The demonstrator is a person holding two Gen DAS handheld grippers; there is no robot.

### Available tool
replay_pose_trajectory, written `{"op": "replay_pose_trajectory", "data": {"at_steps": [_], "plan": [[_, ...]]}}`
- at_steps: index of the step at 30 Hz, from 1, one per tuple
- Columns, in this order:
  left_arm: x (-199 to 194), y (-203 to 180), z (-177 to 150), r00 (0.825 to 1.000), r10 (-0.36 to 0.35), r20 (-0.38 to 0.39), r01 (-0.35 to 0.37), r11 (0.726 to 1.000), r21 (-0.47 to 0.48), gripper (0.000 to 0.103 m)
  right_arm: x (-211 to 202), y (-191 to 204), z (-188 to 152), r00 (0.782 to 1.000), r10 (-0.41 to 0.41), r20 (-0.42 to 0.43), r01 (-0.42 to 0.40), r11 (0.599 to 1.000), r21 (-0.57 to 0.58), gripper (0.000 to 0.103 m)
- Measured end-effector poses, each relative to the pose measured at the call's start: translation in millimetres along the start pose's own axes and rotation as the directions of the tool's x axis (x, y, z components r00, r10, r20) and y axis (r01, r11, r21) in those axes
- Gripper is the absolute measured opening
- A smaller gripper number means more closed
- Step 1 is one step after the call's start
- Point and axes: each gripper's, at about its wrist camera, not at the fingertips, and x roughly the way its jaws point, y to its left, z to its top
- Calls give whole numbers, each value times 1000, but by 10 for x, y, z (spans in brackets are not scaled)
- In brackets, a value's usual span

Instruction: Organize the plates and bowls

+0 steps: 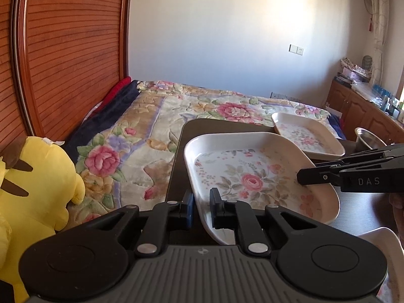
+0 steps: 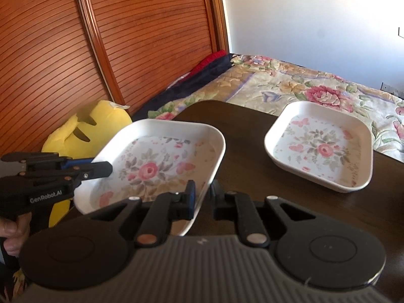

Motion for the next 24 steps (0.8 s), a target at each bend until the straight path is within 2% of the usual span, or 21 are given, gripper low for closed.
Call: {"op": "replay_pose_trajectory", "data": {"at_steps": [24], "plan": [[-592, -601, -150, 998, -32, 47, 30, 999, 45, 15, -792, -150, -361, 995, -24, 96, 20, 999, 45, 14]]}}
